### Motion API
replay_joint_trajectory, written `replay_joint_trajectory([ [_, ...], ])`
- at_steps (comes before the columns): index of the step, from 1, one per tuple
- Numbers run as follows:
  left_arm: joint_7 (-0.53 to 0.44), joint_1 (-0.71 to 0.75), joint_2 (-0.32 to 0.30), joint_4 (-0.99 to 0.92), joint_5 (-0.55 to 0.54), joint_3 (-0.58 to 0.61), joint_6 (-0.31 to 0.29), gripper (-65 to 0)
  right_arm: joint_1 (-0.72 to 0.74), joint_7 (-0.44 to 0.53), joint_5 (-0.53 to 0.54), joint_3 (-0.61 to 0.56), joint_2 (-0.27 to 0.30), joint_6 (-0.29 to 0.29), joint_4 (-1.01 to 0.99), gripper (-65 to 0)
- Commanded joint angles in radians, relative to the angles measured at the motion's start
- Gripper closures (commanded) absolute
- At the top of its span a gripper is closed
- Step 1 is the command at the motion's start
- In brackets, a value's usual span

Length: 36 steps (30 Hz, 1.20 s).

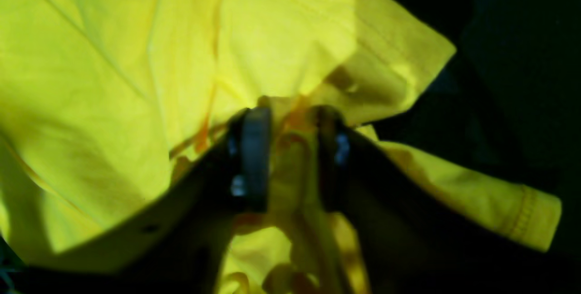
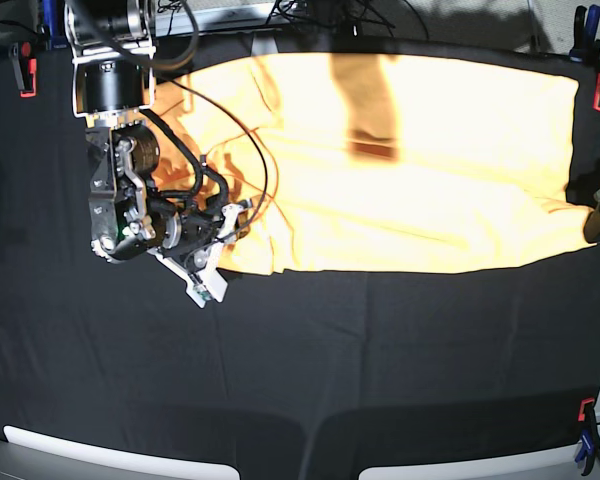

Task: Layout the t-shirt on the table in an organized manner, then fold the t-shirt properly
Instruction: 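Pull the shirt edge back outward with the right gripper, flattening it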

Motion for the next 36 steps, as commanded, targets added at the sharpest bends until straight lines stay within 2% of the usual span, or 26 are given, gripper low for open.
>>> replay_joint_trajectory([
  [1, -0.024, -0.013, -0.025, 0.016, -0.021, -0.010, -0.007, 0.0, 0.024, 0.011, 0.014, 0.003, 0.006, 0.003, 0.019, -6.6],
  [3, -0.024, -0.013, -0.025, 0.016, -0.021, -0.010, -0.007, 0.0, 0.024, 0.011, 0.014, 0.003, 0.008, 0.003, 0.030, -2.0],
  [5, -0.024, -0.013, -0.025, 0.016, -0.021, -0.010, -0.007, 0.0, 0.024, 0.011, -0.003, 0.003, 0.011, 0.003, 0.061, -0.1],
  [7, -0.024, -0.013, -0.025, 0.016, -0.021, -0.010, -0.007, 0.0, 0.021, 0.011, -0.011, 0.004, 0.014, 0.002, 0.113, 0.0],
  [12, -0.023, -0.013, -0.025, 0.016, -0.021, -0.010, -0.007, 0.0, -0.019, 0.011, -0.019, 0.005, 0.035, -0.048, 0.288, 0.0],
  [17, -0.019, -0.013, -0.025, 0.016, -0.021, -0.010, -0.007, 0.0, -0.074, 0.011, -0.023, 0.005, 0.080, -0.063, 0.406, 0.0],
  [22, -0.020, -0.013, -0.025, 0.016, -0.026, -0.010, -0.007, 0.0, -0.113, 0.011, -0.025, 0.050, 0.097, -0.063, 0.458, 0.0],
  [27, -0.037, -0.013, -0.026, 0.016, -0.029, -0.010, -0.007, 0.0, -0.109, 0.012, 0.109, 0.172, 0.124, -0.041, 0.460, 0.0],
  [31, -0.077, -0.014, -0.026, 0.016, -0.029, -0.011, -0.007, 0.0, -0.109, 0.013, 0.197, 0.264, 0.182, -0.007, 0.458, 0.0],
  [36, -0.080, -0.014, -0.025, 0.016, -0.029, -0.011, -0.007, 0.0, -0.113, 0.013, 0.285, 0.379, 0.256, -0.005, 0.457, 0.0],
])
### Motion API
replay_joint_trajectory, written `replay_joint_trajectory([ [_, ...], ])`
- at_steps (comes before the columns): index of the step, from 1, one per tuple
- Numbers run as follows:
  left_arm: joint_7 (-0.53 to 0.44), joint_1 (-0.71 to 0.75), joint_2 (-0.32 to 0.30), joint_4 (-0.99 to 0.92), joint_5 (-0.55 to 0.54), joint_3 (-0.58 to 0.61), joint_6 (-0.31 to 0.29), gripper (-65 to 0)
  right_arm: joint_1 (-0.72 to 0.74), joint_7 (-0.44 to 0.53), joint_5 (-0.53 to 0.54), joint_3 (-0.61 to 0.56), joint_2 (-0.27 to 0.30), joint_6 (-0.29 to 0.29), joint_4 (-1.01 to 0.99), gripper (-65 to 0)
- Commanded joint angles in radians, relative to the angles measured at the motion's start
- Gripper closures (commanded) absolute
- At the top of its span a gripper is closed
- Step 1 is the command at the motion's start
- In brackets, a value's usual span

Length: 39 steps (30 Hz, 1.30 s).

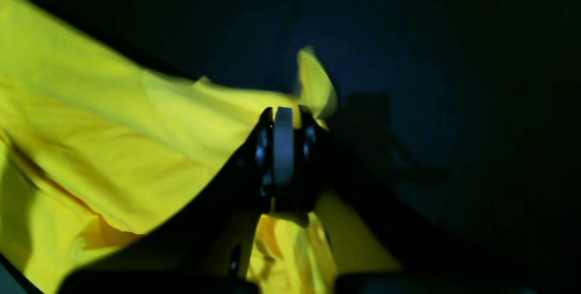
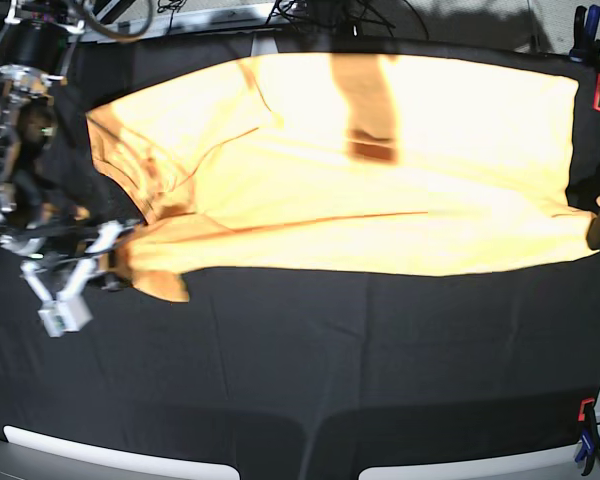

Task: Layout the t-shirt on the table in an organized manner, then fold the t-shirt properly
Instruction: 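Pull the shirt edge back outward with the right gripper, flattening it, then regrasp the shirt side edge with the right gripper and smooth it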

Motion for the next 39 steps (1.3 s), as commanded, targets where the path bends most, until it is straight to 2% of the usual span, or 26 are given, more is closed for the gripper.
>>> replay_joint_trajectory([
  [1, -0.027, -0.013, -0.025, 0.017, -0.024, -0.011, -0.007, 0.0, 0.021, 0.017, 0.026, 0.027, 0.031, 0.004, 0.018, 0.0],
  [6, -0.019, -0.013, -0.025, 0.017, -0.026, -0.011, -0.007, 0.0, -0.013, 0.016, 0.087, 0.095, 0.104, 0.004, 0.018, 0.0],
  [10, 0.036, -0.013, -0.026, 0.017, -0.064, -0.011, -0.007, 0.0, -0.058, 0.016, 0.106, 0.109, 0.136, 0.004, 0.018, 0.0],
  [16, 0.095, -0.013, -0.025, 0.017, -0.100, -0.101, -0.007, 0.0, -0.121, 0.016, 0.153, 0.144, 0.136, 0.005, 0.018, 0.0],
  [20, 0.179, 0.018, -0.025, 0.017, -0.131, -0.134, -0.008, 0.0, -0.150, 0.016, 0.180, 0.163, 0.137, 0.005, 0.018, 0.0],
  [28, 0.180, 0.142, -0.022, 0.017, -0.159, -0.134, -0.020, 0.0, -0.225, 0.016, 0.177, 0.163, 0.137, 0.013, 0.019, 0.0],
  [33, 0.179, 0.170, -0.022, 0.017, -0.184, -0.134, -0.020, 0.0, -0.261, 0.016, 0.170, 0.163, 0.136, 0.023, 0.019, 0.0],
  [38, 0.133, 0.164, -0.023, 0.017, -0.206, -0.134, -0.020, 0.0, -0.252, 0.017, 0.237, 0.163, 0.136, 0.032, 0.019, 0.0],
  [39, 0.129, 0.164, -0.023, 0.017, -0.206, -0.134, -0.020, 0.0, -0.249, 0.020, 0.255, 0.163, 0.136, 0.032, 0.019, -7.3],
])
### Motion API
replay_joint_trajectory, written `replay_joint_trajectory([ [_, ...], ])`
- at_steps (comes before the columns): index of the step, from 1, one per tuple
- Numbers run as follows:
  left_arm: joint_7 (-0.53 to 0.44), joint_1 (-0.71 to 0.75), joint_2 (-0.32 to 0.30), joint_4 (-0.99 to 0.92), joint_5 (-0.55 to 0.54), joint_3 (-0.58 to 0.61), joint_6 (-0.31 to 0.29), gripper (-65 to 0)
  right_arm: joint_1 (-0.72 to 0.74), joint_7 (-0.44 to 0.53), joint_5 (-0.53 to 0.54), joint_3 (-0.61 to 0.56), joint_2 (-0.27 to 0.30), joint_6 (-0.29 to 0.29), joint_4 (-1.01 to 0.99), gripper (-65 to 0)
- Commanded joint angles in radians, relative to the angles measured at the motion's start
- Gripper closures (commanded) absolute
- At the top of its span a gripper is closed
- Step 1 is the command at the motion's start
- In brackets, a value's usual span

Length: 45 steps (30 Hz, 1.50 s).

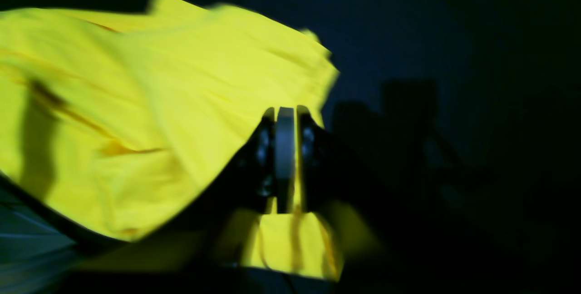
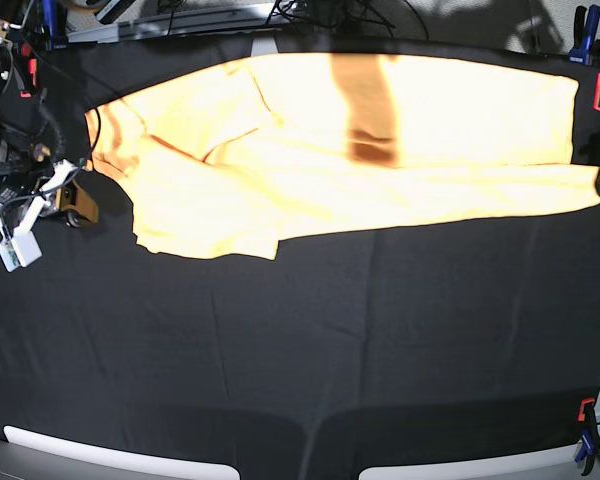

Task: Layout the t-shirt on the table in an organized manner, then fold the t-shirt properly
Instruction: 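Regrasp the shirt side edge with the right gripper and smooth it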

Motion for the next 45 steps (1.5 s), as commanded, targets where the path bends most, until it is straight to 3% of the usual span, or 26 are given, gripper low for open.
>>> replay_joint_trajectory([
  [1, -0.027, -0.008, -0.029, 0.016, -0.024, -0.010, -0.012, 0.0, 0.014, 0.028, 0.027, 0.009, 0.022, 0.006, 0.018, -14.9],
  [3, -0.026, -0.008, -0.028, 0.016, -0.024, -0.010, -0.012, 0.0, 0.015, 0.043, 0.049, 0.008, 0.021, 0.007, 0.018, -26.6],
  [4, -0.026, -0.008, -0.029, 0.016, -0.023, -0.010, -0.012, 0.0, 0.017, 0.042, 0.059, 0.008, 0.021, 0.007, 0.018, -28.9],
  [7, -0.029, -0.009, -0.036, 0.016, -0.024, -0.010, -0.012, 0.0, 0.016, 0.016, 0.099, 0.008, 0.021, 0.006, 0.018, -29.3],
  [15, -0.038, -0.010, -0.101, 0.016, -0.023, -0.010, -0.012, 0.0, 0.016, 0.016, 0.081, 0.008, -0.018, 0.004, 0.017, -29.2],
  [21, -0.038, -0.010, -0.110, 0.016, -0.023, -0.010, -0.012, 0.0, 0.016, 0.016, 0.007, -0.008, -0.089, 0.005, 0.016, -29.1],
  [26, -0.039, -0.010, -0.102, 0.016, -0.023, -0.010, -0.012, 0.0, 0.016, 0.016, -0.089, -0.109, -0.105, 0.003, -0.005, -29.1],
  [33, -0.038, -0.010, -0.102, 0.016, -0.023, -0.010, -0.012, 0.0, 0.055, 0.016, -0.178, -0.250, -0.106, -0.086, -0.095, -29.1],
  [45, -0.030, -0.006, -0.102, 0.016, -0.023, -0.010, -0.012, 0.0, 0.069, 0.016, -0.200, -0.269, -0.134, -0.158, -0.130, -29.0],
])
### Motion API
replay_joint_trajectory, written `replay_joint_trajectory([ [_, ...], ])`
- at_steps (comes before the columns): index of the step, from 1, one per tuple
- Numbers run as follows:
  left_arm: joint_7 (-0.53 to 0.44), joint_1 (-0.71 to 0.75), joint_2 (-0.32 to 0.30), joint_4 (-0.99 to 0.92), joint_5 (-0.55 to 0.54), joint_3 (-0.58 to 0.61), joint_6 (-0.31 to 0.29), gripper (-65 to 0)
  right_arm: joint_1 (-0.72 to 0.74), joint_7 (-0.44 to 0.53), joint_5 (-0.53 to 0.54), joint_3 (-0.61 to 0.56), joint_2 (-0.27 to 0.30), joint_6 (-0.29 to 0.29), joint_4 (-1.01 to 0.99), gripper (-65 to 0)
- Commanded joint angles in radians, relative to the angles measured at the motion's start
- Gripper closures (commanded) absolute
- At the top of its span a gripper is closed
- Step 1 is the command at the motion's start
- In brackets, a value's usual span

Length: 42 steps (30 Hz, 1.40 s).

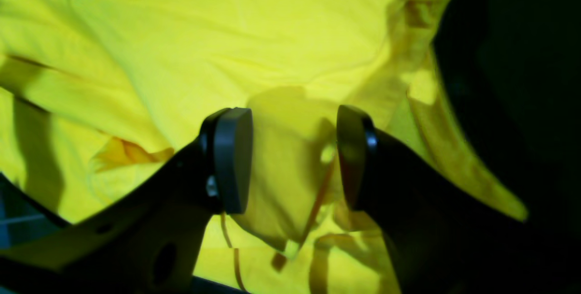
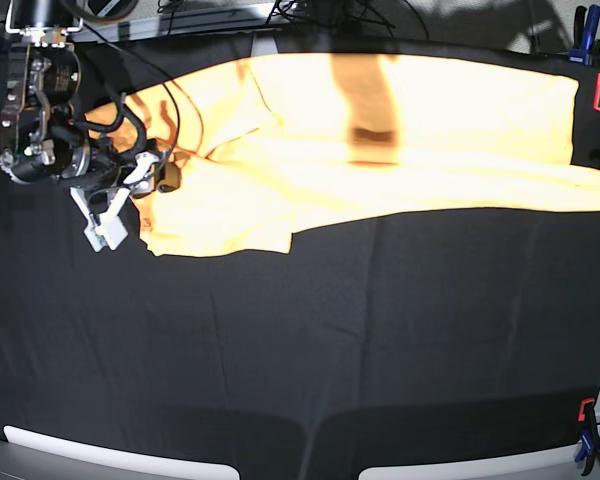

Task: Layout the t-shirt on the table in an organized manner, then fold the t-shirt properly
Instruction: 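Regrasp the shirt side edge with the right gripper and smooth it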

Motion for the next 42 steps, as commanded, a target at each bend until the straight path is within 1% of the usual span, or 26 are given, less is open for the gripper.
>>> replay_joint_trajectory([
  [1, -0.016, -0.004, -0.030, 0.016, -0.024, -0.010, -0.009, 0.0, 0.011, 0.013, 0.006, 0.004, 0.014, 0.000, 0.008, -29.0],
  [2, -0.016, -0.004, -0.030, 0.016, -0.024, -0.010, -0.009, 0.0, 0.011, 0.013, 0.006, 0.004, 0.014, 0.000, 0.002, -28.9],
  [4, -0.016, -0.004, -0.031, 0.016, -0.024, -0.010, -0.009, 0.0, 0.011, 0.013, 0.006, 0.004, 0.014, 0.001, -0.010, -24.5],
  [9, -0.016, -0.004, -0.030, 0.016, -0.024, -0.010, -0.009, 0.0, 0.011, 0.013, 0.007, 0.004, 0.014, 0.001, -0.017, -7.5],
  [11, -0.016, -0.004, -0.030, 0.016, -0.024, -0.010, -0.009, 0.0, 0.011, 0.033, 0.006, 0.004, 0.014, 0.003, -0.017, 0.0],
  [13, -0.013, -0.004, -0.030, 0.016, -0.024, -0.010, -0.009, 0.0, 0.011, 0.060, 0.007, 0.004, 0.014, 0.015, -0.017, 0.0],
  [15, -0.007, -0.004, -0.031, 0.016, -0.024, -0.010, -0.009, 0.0, 0.012, 0.068, 0.007, 0.004, 0.015, 0.048, -0.014, 0.0],
  [19, -0.008, -0.002, -0.031, 0.016, -0.024, -0.010, -0.009, 0.0, 0.011, 0.050, 0.008, 0.016, 0.017, 0.098, 0.009, 0.0],
  [21, -0.005, -0.002, -0.031, 0.016, -0.024, -0.010, -0.009, 0.0, 0.011, 0.031, 0.008, 0.034, 0.017, 0.105, 0.031, 0.0],
  [23, 0.007, -0.002, -0.031, 0.016, -0.024, -0.010, -0.009, 0.0, 0.007, 0.013, 0.014, 0.063, 0.017, 0.116, 0.063, 0.0],
  [26, 0.023, -0.002, -0.031, 0.016, -0.023, -0.010, -0.009, 0.0, -0.016, 0.013, 0.014, 0.123, 0.017, 0.137, 0.129, 0.0],
  [32, 0.023, -0.002, -0.031, 0.016, -0.023, -0.010, -0.009, 0.0, -0.061, 0.013, 0.013, 0.243, 0.018, 0.166, 0.209, 0.0],
  [34, 0.031, -0.002, -0.031, 0.016, -0.023, -0.010, -0.009, 0.0, -0.074, 0.013, 0.014, 0.260, 0.030, 0.173, 0.210, 0.0],
  [39, 0.068, -0.002, -0.031, 0.016, -0.012, -0.010, -0.009, 0.0, -0.116, 0.013, 0.014, 0.261, 0.090, 0.174, 0.210, 0.0],
  [42, 0.078, -0.002, -0.031, 0.016, 0.053, -0.010, -0.009, 0.0, -0.127, 0.013, 0.011, 0.261, 0.114, 0.174, 0.210, 0.0],
])
